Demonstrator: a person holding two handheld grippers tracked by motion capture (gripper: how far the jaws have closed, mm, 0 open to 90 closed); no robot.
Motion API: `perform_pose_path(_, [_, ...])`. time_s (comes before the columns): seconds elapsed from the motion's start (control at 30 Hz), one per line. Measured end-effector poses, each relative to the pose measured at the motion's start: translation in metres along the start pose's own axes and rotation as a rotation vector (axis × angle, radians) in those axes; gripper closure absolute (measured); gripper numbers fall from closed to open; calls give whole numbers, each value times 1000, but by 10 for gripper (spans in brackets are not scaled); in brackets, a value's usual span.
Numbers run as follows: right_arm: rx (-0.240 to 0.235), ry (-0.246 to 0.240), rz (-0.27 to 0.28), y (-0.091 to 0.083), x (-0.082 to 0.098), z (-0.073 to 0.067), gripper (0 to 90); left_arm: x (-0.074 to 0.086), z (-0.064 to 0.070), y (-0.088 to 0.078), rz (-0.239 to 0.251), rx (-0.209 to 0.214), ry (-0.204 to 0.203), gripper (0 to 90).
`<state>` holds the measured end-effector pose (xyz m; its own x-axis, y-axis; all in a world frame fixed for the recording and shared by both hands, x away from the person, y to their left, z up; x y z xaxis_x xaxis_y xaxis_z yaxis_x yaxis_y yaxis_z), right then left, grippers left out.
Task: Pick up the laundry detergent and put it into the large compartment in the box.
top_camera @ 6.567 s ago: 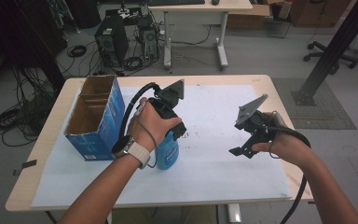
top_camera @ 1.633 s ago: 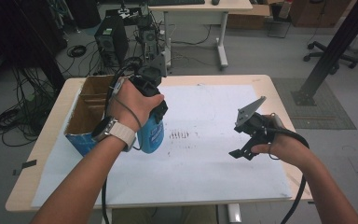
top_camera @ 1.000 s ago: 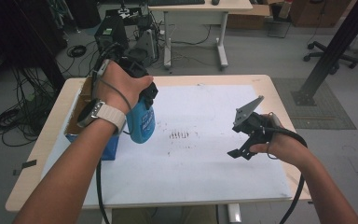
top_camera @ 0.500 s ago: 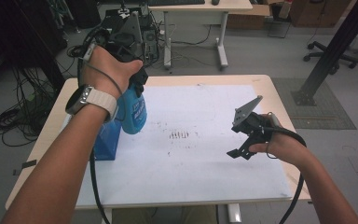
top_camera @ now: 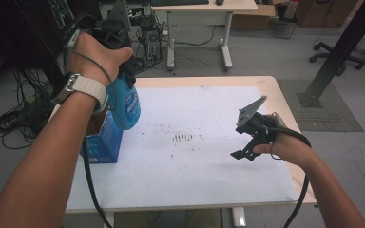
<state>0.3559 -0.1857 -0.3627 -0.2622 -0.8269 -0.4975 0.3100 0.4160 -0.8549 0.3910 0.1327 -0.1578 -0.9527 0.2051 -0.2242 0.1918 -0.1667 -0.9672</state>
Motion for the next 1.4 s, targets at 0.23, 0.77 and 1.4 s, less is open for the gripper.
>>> perform_pose_path(0.23, [-2, -3, 1, 1, -2, 1, 94, -2, -11, -14, 20, -2, -23, 372])
perform_pose_path(0.77, [-7, -1, -8, 3, -5, 3, 94, -1, -40, -28, 38, -29, -73, 372])
perform_pose_path(1.4, [-7, 2, -18, 6, -6, 5, 94, 3, -75, -28, 56, -70, -137, 372])
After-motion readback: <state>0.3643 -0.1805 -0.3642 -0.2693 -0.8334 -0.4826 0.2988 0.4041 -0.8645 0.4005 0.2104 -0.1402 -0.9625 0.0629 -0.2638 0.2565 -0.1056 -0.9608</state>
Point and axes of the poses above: each handheld gripper's, and its own axes: y roughly forward along the jaws, x roughly out of its underside, z roughly to its right, the point moved 7 cm from there along y, roughly forward along the jaws, and after that the axes turned 10 degrees about x, right-handed, at the moved point
